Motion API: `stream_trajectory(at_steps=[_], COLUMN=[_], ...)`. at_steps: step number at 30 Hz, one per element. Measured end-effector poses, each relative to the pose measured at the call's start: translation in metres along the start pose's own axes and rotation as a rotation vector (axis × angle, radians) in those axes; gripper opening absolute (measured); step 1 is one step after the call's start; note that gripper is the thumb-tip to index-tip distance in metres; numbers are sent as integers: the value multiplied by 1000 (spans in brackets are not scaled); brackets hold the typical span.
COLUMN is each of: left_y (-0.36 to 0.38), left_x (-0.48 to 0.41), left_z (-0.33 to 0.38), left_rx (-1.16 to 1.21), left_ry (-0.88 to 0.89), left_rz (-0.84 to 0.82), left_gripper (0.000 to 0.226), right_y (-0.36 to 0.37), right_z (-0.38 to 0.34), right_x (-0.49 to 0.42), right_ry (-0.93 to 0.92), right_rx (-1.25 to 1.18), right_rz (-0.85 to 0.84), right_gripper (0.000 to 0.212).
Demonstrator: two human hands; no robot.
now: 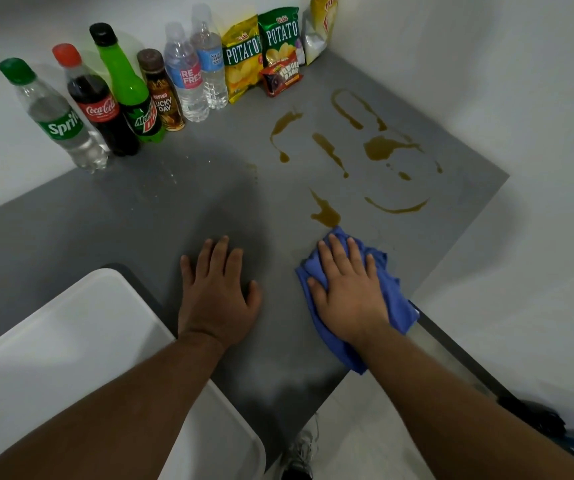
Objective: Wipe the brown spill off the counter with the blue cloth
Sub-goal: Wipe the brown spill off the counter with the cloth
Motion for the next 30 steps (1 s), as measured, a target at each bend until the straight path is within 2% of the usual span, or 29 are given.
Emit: stream_trajectory(at_steps=[3, 5, 7, 11, 15, 17, 19, 21, 23, 27, 30], left_y=[0, -1, -2, -4, -5, -6, -6, -7, -7, -9, -13], left_x=[0, -1, -1, -1, -1, -1, -2, -1, -2, -2, -3], left_z=[-1, -1, 0, 2, 3, 3, 3, 3, 2, 4, 6], left_rx=[1, 5, 8, 1, -1, 3, 3, 0, -2, -4, -2], left_ry=[6, 0, -8, -9, -8, -9, -4, -1, -5, -9, -6], left_rz=[-7, -12, -7, -11, -14, -15, -12, -16, -23, -28, -29], left_gripper=[63, 63, 63, 63, 63, 63, 63, 62, 62, 63, 64], right_y=[6, 6, 3, -6, -7, -4, -3, -5, -9, -18, -16], right_z=[-17, -8, 14, 55, 41, 25, 16, 23, 43, 85, 82], right_x=[15, 35, 47, 39, -1, -7, 3, 22, 35, 23, -11], right_ry=[-146, -258, -294, -130, 18, -8, -131, -258, -310, -179, -49], right_rx=[-13, -34, -48, -37, -24, -11, -22, -60, -96, -60, -42], right_rz=[4, -5, 2, 7, 32, 21, -8, -37, -28, -6, -2], right_gripper=[69, 66, 64, 63, 69, 70, 69, 67, 64, 64, 68])
Point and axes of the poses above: each hand's wrist, its own x-axis away from the middle knuckle, its own y-axis out of the palm, z = x × y, the point moved 2 cm from there along -x, towards the middle knuckle, and after that the axes turned 10 degrees about z, right-handed, at the moved point
